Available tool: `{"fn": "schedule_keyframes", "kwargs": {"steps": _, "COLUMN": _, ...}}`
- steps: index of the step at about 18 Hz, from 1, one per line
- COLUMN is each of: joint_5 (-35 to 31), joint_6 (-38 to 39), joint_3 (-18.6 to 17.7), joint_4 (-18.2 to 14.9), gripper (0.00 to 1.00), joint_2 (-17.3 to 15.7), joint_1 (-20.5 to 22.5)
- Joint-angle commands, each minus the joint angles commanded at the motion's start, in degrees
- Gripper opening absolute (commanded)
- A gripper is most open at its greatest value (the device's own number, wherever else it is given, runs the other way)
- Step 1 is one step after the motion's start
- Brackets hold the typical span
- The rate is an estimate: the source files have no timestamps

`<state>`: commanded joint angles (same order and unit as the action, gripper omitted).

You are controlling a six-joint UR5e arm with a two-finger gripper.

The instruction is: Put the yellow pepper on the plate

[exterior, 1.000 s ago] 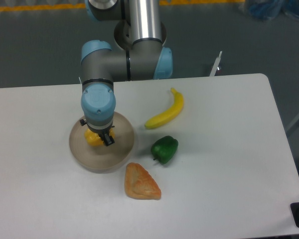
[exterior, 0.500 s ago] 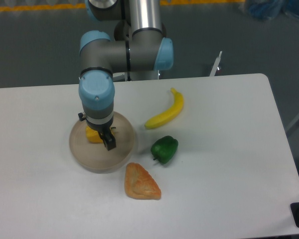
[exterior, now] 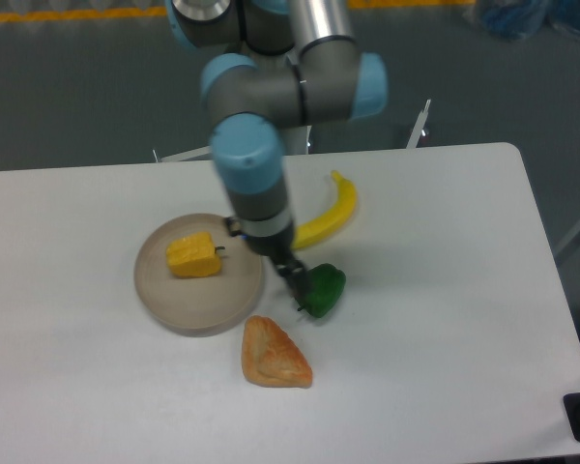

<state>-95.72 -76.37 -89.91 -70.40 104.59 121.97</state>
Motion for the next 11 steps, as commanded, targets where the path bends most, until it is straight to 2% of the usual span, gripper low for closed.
{"fn": "schedule_keyframes", "kwargs": {"steps": 1, "joint_5": 2.01, "joint_6": -1.14, "joint_3": 0.00, "joint_4": 0.00, "gripper": 1.00, "joint_2": 0.00, "joint_1": 2.63}}
{"fn": "schedule_keyframes", "kwargs": {"steps": 6, "joint_5": 8.96, "joint_6": -7.65, "joint_3": 0.53, "joint_4": 0.00, "gripper": 1.00, "joint_2": 0.44, "joint_1": 9.94}}
{"fn": "schedule_keyframes", "kwargs": {"steps": 8, "joint_5": 9.59, "joint_6": -10.71, "joint_3": 0.44, "joint_4": -0.26, "gripper": 1.00, "joint_2": 0.79, "joint_1": 12.66}}
{"fn": "schedule_keyframes", "kwargs": {"steps": 11, "joint_5": 9.24, "joint_6": -15.20, "joint_3": 0.35, "joint_4": -0.79, "gripper": 1.00, "joint_2": 0.88, "joint_1": 14.43}}
